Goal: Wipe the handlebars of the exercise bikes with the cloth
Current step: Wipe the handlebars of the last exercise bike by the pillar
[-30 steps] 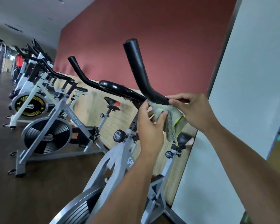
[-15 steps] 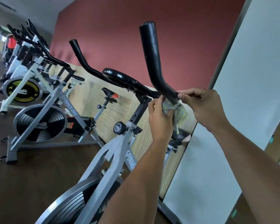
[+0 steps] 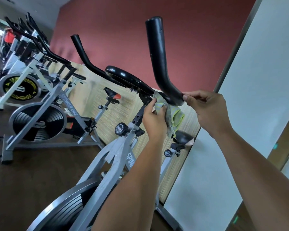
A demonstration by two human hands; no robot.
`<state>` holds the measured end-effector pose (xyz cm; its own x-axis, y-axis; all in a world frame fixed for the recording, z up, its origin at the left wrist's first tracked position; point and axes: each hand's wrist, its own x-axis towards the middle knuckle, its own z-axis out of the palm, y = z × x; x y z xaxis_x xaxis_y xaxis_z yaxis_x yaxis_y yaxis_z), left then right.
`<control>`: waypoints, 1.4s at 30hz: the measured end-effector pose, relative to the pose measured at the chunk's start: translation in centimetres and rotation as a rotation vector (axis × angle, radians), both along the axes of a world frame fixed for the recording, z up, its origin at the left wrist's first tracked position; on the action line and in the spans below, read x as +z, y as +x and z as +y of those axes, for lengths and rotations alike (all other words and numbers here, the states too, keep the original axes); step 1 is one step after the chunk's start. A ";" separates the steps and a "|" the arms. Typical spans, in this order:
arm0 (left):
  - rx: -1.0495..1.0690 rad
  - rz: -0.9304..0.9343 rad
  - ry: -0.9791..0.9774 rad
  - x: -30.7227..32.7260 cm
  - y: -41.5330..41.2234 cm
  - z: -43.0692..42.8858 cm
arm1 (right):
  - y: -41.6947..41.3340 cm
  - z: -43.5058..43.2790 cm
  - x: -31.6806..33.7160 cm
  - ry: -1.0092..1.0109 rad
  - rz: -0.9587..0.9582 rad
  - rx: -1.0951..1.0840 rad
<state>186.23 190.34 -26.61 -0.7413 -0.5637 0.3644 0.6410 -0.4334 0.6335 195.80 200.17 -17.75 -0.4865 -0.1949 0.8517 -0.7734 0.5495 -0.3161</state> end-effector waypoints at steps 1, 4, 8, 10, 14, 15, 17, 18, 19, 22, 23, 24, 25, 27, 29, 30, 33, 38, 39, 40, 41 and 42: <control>-0.048 0.005 0.046 0.0 -0.1 -0.1 | 0.0 0.0 0.0 0.003 0.000 -0.002; -0.250 0.029 0.213 0.5 -0.2 -0.5 | -0.1 0.0 0.1 0.012 -0.004 -0.008; -0.303 0.043 0.194 0.2 0.9 -0.1 | -0.1 0.1 0.1 0.025 0.002 -0.018; -0.293 0.076 0.140 0.0 2.2 0.1 | 0.0 0.1 0.0 0.025 -0.002 -0.017; -0.266 0.147 -0.025 -0.1 5.6 0.3 | 0.5 -0.1 0.0 0.007 -0.043 0.001; -0.265 0.167 -0.057 -0.2 6.4 0.3 | 0.6 -0.2 -0.1 0.000 -0.050 0.009; -0.271 0.212 -0.082 -0.2 7.8 -0.1 | 0.7 -0.2 -0.2 -0.016 -0.060 0.018; -0.268 0.238 -0.083 -0.2 8.4 -0.3 | 0.7 -0.2 -0.2 -0.025 -0.064 0.023; -0.263 0.255 -0.083 -0.3 9.0 -0.5 | 0.7 -0.2 -0.3 -0.036 -0.069 0.029; -0.221 0.251 -0.031 -0.1 10.6 -1.0 | 0.8 -0.2 -0.4 -0.069 -0.091 0.054; -0.192 0.245 -0.009 0.1 10.9 -1.3 | 0.9 -0.2 -0.5 -0.077 -0.097 0.065; -0.161 0.246 0.008 0.2 11.2 -1.5 | 1.0 -0.2 -0.5 -0.079 -0.098 0.076; -0.129 0.251 0.016 0.4 11.4 -1.8 | 1.1 -0.2 -0.5 -0.074 -0.094 0.083; -0.079 0.252 0.022 0.7 12.0 -2.5 | 1.2 -0.2 -0.5 -0.057 -0.082 0.084; -0.032 0.255 0.010 0.9 12.6 -3.0 | 1.0 -0.2 -0.5 -0.041 -0.066 0.060; -0.003 0.257 0.008 1.0 12.9 -3.2 | 1.0 -0.3 -0.5 -0.037 -0.054 0.046; 0.072 0.273 -0.010 1.4 13.6 -4.1 | 0.9 -0.8 -0.6 -0.033 0.010 0.042; 0.227 0.322 -0.083 3.3 15.5 -6.3 | 1.6 -3.1 -0.5 0.006 0.144 0.117; 0.262 0.325 -0.096 4.1 15.8 -6.9 | 1.8 -3.5 -0.3 0.009 0.167 0.136; 0.299 0.321 -0.107 4.8 15.9 -7.5 | 2.0 -4.0 -0.2 0.008 0.189 0.156; 0.335 0.315 -0.121 5.3 16.0 -8.0 | 2.1 -4.4 -0.2 0.005 0.208 0.173; 0.374 0.308 -0.142 5.5 16.0 -8.4 | 2.1 -4.7 -0.2 0.002 0.222 0.184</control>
